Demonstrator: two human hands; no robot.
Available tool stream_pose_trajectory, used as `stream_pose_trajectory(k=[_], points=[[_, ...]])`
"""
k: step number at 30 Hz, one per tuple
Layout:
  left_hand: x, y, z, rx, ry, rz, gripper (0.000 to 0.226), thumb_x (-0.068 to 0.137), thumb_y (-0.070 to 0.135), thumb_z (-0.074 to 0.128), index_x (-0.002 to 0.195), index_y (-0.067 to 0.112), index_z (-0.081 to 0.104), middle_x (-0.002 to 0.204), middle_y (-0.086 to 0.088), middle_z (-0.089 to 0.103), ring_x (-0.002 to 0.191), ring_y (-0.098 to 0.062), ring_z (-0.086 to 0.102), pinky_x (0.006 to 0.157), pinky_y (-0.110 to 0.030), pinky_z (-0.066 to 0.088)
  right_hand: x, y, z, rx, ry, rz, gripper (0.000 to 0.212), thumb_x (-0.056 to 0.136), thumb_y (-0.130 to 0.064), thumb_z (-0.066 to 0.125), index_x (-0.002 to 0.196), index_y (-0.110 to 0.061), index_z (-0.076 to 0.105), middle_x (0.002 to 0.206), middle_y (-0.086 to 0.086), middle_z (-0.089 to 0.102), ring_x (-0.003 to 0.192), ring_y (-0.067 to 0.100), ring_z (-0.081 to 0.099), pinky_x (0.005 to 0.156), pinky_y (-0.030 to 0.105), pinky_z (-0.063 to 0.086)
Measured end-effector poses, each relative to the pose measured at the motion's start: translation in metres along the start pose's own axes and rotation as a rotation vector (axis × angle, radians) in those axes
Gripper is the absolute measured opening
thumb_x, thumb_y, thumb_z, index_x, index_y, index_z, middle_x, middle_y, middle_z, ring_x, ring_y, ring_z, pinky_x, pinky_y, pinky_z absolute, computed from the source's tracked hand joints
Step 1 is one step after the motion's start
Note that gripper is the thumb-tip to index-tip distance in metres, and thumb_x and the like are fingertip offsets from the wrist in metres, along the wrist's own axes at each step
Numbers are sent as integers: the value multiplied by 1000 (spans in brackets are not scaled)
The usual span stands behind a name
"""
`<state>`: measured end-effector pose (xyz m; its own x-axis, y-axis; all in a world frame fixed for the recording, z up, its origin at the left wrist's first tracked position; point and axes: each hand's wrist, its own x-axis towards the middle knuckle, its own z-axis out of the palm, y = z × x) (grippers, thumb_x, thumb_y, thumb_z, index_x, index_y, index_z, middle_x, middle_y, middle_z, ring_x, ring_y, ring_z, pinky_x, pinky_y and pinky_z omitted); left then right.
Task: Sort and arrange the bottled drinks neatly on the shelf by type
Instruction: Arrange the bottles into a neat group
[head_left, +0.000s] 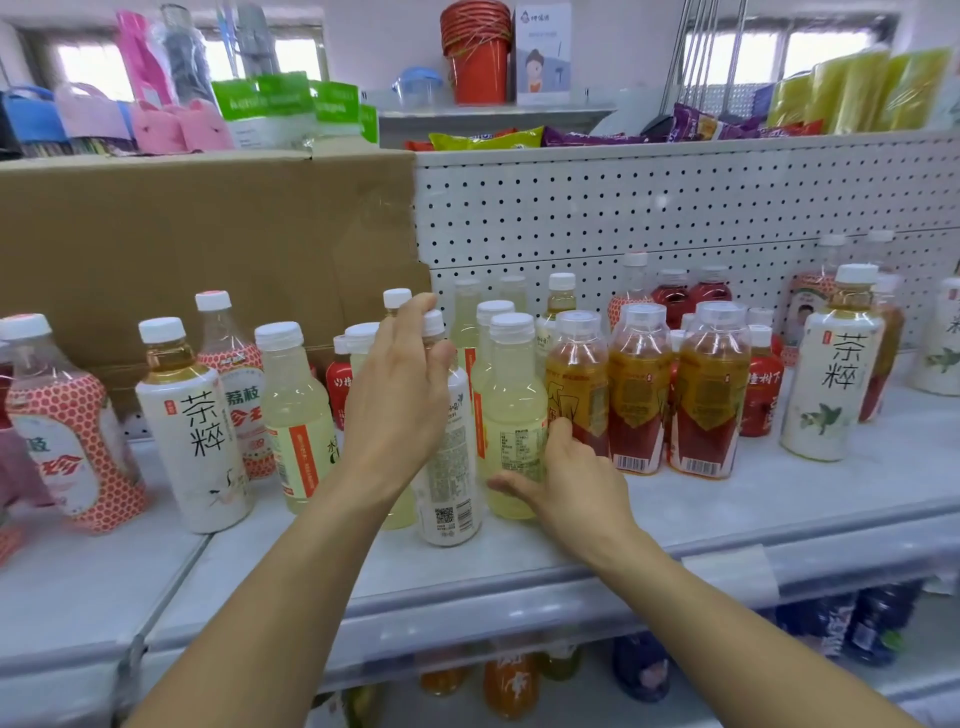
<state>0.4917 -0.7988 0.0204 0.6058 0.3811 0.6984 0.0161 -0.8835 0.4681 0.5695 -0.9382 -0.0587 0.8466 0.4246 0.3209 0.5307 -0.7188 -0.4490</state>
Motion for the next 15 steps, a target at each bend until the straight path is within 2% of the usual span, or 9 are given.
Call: stream_pose_trajectory(k=[3,6,8,11,13,15], points=[[-1,0,2,-15,-10,5,43,104,25,45,147,26,37,126,-1,54,102,-16,50,79,-33,37,0,1,2,47,-20,2,67,80,-66,64,113,-13,40,118,7,65,106,33,65,82,43,53],[-6,0,4,-17,0,-7,50,104,27,46,151,27,31,136,-3,49,117,-20,49,89,-32,38,-7,13,-3,148,-59,-29,60,84,-55,68,122,-18,42,124,1,62,109,24,62,89,45,53],[-17,5,4,12,106,36,56,102,28,49,154,19,29,146,-7,39,133,-20,38,105,-30,33,-18,27,-13,214,-35,-75,60,86,-53,68,130,-24,41,116,-7,59,102,12,58,89,39,53],[-45,26,10,-45,268,242,53,98,21,53,147,9,37,147,-10,40,137,-19,35,117,-26,25,-32,53,-30,264,104,-129,53,88,-52,64,131,-28,44,103,-16,55,92,1,56,83,32,53],[-65,44,26,-116,190,353,53,95,18,57,145,8,41,144,-8,43,136,-14,37,117,-20,22,-34,71,-41,316,208,-141,48,88,-47,66,129,-28,48,101,-14,57,91,2,57,79,33,55],[-79,61,47,-175,35,394,54,96,24,56,146,11,40,146,-4,44,137,-11,38,116,-18,23,-29,90,-51,377,322,-148,42,88,-43,67,124,-27,51,102,-11,58,91,5,58,76,36,55]])
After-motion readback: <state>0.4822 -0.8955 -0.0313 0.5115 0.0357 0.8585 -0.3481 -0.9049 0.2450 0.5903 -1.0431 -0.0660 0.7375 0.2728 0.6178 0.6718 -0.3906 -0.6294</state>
